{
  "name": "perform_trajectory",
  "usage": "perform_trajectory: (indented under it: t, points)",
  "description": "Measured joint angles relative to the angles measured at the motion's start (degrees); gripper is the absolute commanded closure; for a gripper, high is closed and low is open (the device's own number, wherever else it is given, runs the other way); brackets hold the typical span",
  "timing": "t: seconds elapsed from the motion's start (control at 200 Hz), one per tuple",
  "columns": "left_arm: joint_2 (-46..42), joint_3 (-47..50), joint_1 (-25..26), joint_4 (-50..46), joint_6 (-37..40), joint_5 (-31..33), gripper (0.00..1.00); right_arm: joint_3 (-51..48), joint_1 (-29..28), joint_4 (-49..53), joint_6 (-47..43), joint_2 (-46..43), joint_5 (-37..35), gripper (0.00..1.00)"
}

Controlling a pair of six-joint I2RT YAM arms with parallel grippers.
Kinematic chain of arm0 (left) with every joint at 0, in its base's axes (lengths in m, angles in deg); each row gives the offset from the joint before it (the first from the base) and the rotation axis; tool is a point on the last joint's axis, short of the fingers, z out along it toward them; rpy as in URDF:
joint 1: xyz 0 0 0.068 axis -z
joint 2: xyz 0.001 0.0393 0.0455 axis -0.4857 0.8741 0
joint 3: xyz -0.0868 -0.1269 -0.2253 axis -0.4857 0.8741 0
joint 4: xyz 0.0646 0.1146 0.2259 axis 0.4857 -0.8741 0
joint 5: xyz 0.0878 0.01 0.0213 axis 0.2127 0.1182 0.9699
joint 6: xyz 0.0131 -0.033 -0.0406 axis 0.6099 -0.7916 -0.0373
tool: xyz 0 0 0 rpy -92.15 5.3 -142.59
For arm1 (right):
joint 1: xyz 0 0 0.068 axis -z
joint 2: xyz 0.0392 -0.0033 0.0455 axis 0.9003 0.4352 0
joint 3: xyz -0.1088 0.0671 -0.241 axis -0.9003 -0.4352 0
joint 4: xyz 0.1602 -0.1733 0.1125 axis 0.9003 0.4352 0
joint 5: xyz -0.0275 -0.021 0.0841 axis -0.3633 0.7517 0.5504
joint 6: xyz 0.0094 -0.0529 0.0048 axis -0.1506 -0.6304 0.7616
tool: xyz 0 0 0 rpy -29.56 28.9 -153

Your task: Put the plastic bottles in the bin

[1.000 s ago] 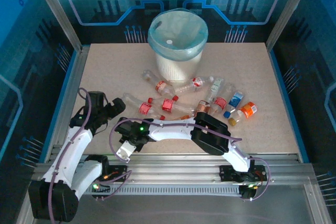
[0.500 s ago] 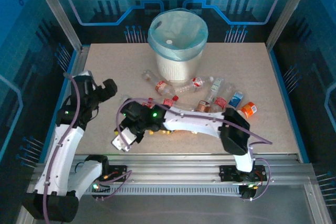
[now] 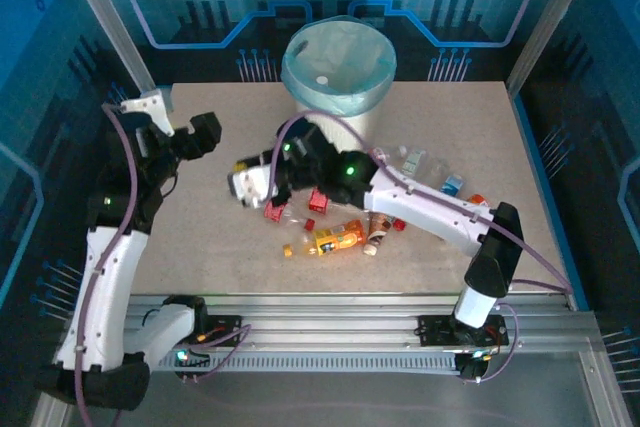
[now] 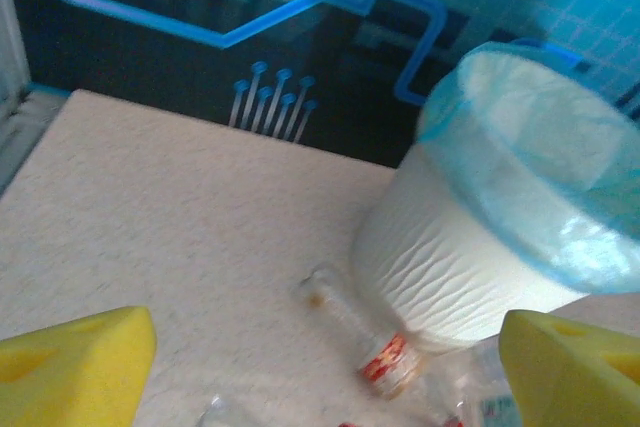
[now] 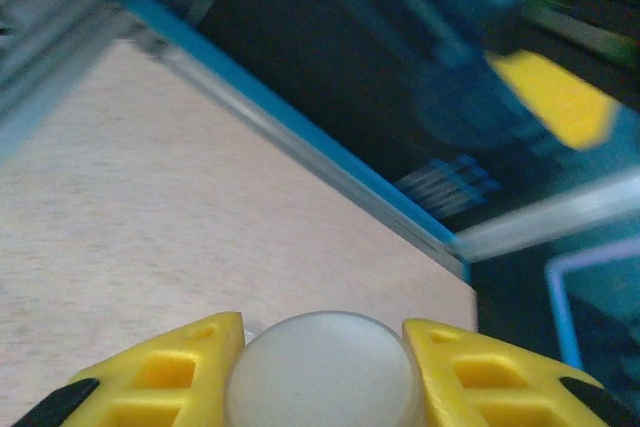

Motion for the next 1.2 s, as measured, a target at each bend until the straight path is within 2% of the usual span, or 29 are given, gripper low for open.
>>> perform_trajectory:
  t: [0.135, 0.35, 0.62, 0.9, 1.201]
  points:
    - [8.5, -7.7, 6.1, 1.7, 0.0, -1.7, 0.11, 10.1, 6.7, -2.3, 7.1, 1.6, -3.7, 0.75]
    - [13.6, -13.9, 12.4, 3.0, -0.2, -2.4, 0.11, 23.5, 14.4, -5.1, 21.3, 7.9, -5.3, 0.76]
    - [16.6, -15.3, 15.1, 2.6, -1.4, -5.9, 0.11, 33.7, 23.1, -7.1, 38.3, 19.1, -7.8, 0.75]
    - [21.9, -19.3, 17.7, 1.2, -1.9, -8.7, 0.11, 45.7, 27.4, -1.3, 46.3, 32.0, -9.4, 0.72]
    - [29.4, -24.3, 20.6, -0.1, -1.9, -10.9, 0.12, 46.7, 30.1, 2.8, 51.3, 34.5, -10.0, 0.66]
